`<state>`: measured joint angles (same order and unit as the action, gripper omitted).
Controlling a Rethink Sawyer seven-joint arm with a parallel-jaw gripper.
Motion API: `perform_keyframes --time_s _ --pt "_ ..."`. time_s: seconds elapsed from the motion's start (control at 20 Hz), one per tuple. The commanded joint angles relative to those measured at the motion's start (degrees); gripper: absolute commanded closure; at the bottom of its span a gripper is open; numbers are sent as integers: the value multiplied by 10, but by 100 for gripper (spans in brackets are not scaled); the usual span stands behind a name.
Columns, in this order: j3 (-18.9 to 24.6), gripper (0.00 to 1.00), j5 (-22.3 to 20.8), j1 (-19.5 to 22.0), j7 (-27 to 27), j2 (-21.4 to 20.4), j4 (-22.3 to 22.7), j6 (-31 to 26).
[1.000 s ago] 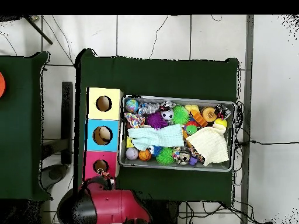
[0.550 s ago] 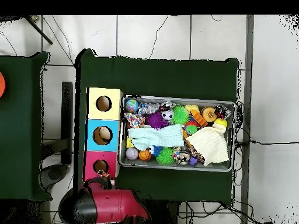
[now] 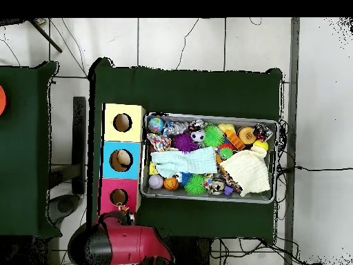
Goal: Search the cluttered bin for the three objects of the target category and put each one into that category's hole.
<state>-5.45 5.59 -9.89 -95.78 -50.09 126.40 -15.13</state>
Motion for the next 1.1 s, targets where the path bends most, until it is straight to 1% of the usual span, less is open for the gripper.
perform_keyframes --time_s 0.05,0.65,1.1 --pt "1 100 40 -7 -150 37 -35 34" --pt "-14 100 61 -27 -145 34 -45 14" --pt "-33 100 71 -47 -140 3 -49 -33"
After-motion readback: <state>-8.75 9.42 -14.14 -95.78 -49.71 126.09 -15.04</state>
